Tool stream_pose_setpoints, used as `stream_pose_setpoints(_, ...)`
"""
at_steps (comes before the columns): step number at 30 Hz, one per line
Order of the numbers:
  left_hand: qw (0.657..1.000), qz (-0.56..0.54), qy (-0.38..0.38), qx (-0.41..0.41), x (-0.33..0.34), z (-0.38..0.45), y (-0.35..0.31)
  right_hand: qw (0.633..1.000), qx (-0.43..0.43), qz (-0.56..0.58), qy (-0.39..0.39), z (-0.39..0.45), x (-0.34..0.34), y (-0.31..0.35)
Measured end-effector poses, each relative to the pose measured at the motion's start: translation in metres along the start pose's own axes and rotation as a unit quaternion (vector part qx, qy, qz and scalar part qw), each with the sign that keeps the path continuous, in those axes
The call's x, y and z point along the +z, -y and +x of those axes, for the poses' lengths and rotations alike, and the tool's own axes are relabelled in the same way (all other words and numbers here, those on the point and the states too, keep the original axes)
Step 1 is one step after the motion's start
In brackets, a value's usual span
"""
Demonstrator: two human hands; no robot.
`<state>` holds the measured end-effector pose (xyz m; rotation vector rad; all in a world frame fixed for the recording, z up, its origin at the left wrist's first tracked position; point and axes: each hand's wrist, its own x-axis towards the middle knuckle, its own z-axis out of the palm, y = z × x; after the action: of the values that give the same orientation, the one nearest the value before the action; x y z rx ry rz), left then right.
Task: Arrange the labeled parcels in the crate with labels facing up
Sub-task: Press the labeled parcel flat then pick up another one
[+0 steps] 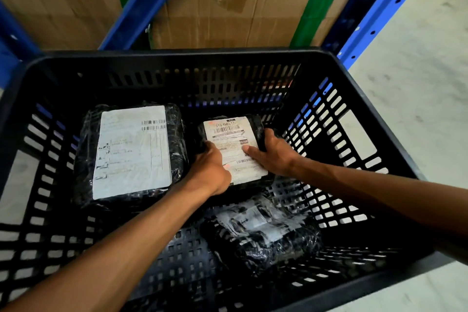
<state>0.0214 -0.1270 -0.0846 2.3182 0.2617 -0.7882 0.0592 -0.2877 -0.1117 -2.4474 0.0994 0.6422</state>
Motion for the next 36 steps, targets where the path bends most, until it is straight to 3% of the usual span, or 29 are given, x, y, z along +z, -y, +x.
stream_pose_setpoints(2,0.999,0.036,0.001,0.007,0.001,0.000,-0.002,0.995,-0.008,-0.095,0.019,0.000,-0.012,0.005)
stream_pose_setpoints(5,0.990,0.110,-0.042,0.072,-0.003,-0.007,-0.008,0.960,-0.013,-0.271,0.065,-0.007,-0.033,0.011)
stream_pose_setpoints(8,0.965,0.184,-0.066,0.178,-0.006,-0.016,-0.018,0.903,0.138,-0.307,0.268,-0.024,-0.033,0.003)
stream_pose_setpoints(10,0.952,0.220,0.012,0.211,-0.011,-0.024,-0.024,0.876,0.212,-0.246,0.355,-0.037,-0.021,-0.009)
stream_pose_setpoints(13,0.925,0.235,0.231,0.190,-0.012,-0.039,-0.023,0.893,0.237,-0.132,0.360,-0.054,-0.007,-0.025)
stream_pose_setpoints(15,0.901,0.254,0.299,0.183,-0.004,-0.049,-0.018,0.908,0.239,-0.081,0.336,-0.053,-0.011,-0.029)
stream_pose_setpoints(18,0.895,0.268,0.293,0.203,0.008,-0.054,-0.008,0.923,0.232,-0.036,0.305,-0.045,-0.021,-0.022)
stream_pose_setpoints(21,0.903,0.302,0.216,0.216,0.012,-0.054,0.000,0.930,0.221,-0.004,0.296,-0.044,-0.026,-0.004)
stream_pose_setpoints(24,0.931,0.231,0.174,0.225,-0.001,-0.047,0.003,0.945,0.171,0.034,0.278,-0.038,-0.048,0.013)
stream_pose_setpoints(27,0.955,0.094,0.181,0.216,-0.044,-0.040,-0.004,0.967,0.046,0.046,0.248,-0.040,-0.081,0.033)
stream_pose_setpoints(29,0.961,0.000,0.168,0.222,-0.073,-0.036,-0.009,0.964,-0.011,0.134,0.229,-0.044,-0.096,0.041)
stream_pose_setpoints(32,0.955,-0.135,0.161,0.211,-0.101,-0.028,-0.005,0.922,-0.071,0.300,0.236,-0.048,-0.104,0.034)
stream_pose_setpoints(36,0.928,-0.271,0.182,0.180,-0.115,-0.021,0.002,0.939,-0.136,0.258,0.183,-0.049,-0.085,0.032)
